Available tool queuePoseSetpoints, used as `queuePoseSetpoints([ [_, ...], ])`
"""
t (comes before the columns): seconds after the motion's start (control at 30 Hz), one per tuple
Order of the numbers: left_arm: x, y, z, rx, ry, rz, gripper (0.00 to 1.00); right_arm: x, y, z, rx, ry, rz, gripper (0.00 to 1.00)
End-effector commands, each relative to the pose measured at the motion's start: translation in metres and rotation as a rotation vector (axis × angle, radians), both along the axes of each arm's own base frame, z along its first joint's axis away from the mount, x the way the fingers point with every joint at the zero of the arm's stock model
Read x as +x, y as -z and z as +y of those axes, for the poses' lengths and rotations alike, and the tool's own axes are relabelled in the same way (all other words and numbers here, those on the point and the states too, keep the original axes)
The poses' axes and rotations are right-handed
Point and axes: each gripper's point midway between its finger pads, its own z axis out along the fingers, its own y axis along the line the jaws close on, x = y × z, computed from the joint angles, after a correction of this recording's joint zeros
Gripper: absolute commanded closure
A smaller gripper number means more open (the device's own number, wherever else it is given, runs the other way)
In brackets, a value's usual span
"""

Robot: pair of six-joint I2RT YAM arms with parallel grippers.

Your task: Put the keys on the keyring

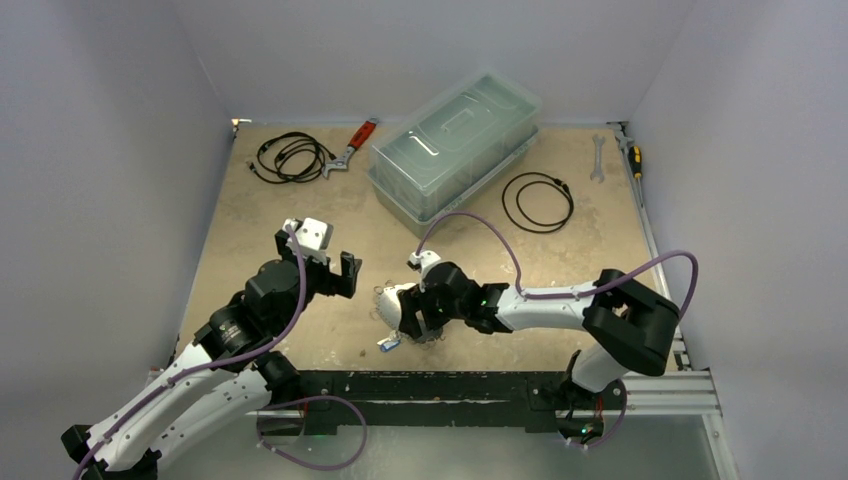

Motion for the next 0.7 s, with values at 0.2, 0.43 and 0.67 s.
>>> queuePoseSetpoints([
  [0.2,0.003,-0.019,-0.002,-0.039,0.004,-0.038,0.07,0.017,0.006,-0.01,-0.086,0.032,-0.085,0.19],
  [0.43,0.003,-0.019,-0.002,-0.038,0.002,-0.038,0.07,0.037,0.009,-0.033,-0.152,0.088,-0.117,0.18],
  [0.67,0.003,-0.018,-0.002,-0.036,0.0,-0.035,0.07,0.06,0.002,-0.052,-0.179,0.14,-0.156,0.17],
])
